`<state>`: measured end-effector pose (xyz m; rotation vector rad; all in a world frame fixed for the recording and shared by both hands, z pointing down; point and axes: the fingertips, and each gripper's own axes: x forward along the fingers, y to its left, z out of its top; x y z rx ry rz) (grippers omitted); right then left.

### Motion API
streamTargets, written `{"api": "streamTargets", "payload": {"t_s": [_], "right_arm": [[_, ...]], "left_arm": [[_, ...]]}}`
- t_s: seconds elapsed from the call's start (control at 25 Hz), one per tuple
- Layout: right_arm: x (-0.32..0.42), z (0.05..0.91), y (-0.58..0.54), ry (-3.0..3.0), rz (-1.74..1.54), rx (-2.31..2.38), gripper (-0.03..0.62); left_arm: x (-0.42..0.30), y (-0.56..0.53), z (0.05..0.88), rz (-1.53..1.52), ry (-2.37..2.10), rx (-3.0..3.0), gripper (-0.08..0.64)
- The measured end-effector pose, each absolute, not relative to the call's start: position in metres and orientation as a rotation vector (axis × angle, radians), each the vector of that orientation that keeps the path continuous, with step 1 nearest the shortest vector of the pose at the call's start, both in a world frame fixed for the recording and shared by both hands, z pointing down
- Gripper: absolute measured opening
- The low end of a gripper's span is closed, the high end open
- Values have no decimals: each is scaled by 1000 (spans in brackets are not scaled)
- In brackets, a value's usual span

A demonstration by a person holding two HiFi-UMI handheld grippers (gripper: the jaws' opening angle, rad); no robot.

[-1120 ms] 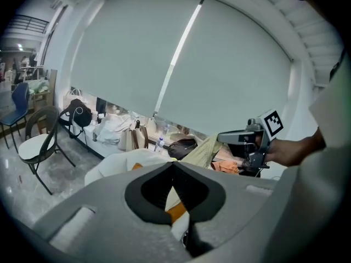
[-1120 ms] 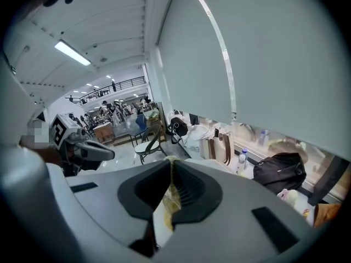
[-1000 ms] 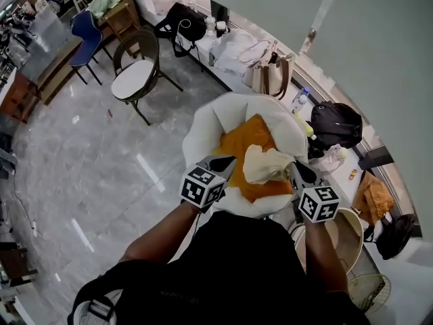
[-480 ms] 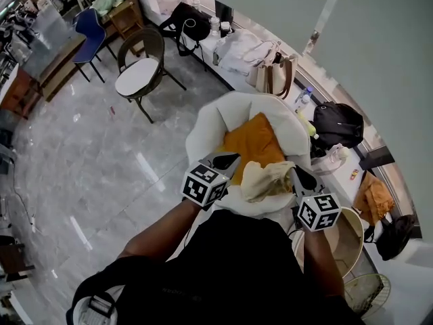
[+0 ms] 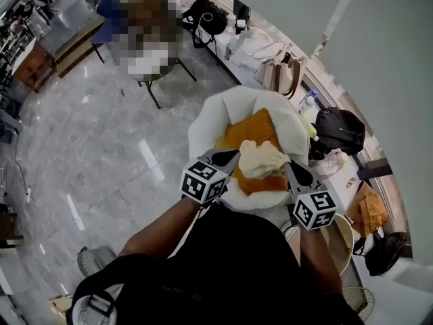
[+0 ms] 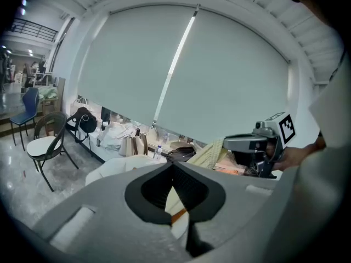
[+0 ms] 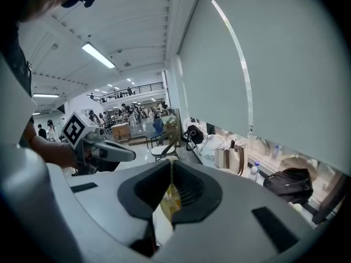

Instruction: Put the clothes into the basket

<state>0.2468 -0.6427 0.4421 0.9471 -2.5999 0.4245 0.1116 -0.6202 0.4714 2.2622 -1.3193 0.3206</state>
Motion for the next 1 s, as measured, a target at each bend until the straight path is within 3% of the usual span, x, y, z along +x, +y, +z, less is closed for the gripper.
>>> {"api": "streamTargets", "payload": {"t_s": [0.32,1.0], "right_arm": [[283,462,-611,-2615,456,833,34],[240,495,-485,-2701,415,249,34]], "left_arm": [[162,-561,473,313,-1403,2222,1],[122,-401,509,251,-1814,1813,0]]}}
